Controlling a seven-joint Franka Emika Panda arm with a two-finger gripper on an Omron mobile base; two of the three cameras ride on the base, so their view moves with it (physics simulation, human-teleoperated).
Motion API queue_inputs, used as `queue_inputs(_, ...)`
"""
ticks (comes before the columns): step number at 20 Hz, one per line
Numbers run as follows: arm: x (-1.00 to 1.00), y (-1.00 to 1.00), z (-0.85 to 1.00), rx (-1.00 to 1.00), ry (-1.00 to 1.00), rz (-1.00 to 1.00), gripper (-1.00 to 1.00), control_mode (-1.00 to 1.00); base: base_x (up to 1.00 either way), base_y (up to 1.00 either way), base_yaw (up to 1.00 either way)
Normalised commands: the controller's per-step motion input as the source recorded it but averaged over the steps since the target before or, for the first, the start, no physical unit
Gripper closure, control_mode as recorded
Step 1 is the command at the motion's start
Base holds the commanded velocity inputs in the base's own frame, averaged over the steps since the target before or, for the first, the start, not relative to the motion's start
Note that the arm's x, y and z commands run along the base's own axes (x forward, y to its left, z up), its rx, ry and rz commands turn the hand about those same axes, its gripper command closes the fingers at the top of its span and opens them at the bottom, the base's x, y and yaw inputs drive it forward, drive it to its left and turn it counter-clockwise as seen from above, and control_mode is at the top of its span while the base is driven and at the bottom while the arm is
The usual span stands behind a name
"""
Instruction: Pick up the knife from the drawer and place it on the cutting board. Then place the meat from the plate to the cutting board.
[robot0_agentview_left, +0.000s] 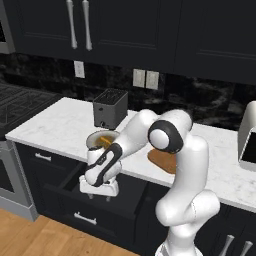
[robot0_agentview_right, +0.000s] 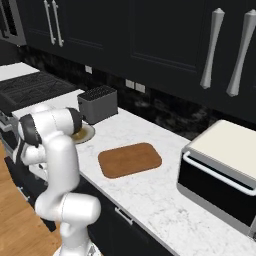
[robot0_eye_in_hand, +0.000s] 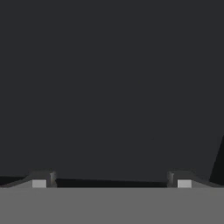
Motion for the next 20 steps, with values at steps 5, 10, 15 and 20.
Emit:
queue_inputs(5,0.13,0.41,-0.35,0.03,0.16,0.00,-1.00,-1.00,0.00,0.00,0.00)
queue_inputs(10,0.00,0.46,-0.39,0.01,0.16,0.00,-1.00,-1.00,0.00,0.00,0.00)
queue_inputs(15,-0.30,0.49,-0.18,0.00,0.11,0.00,-1.00,-1.00,0.00,0.00,0.00)
queue_inputs(20,-0.86,0.57,0.00,0.00,0.03,-0.01,-1.00,-1.00,0.00,0.00,0.00)
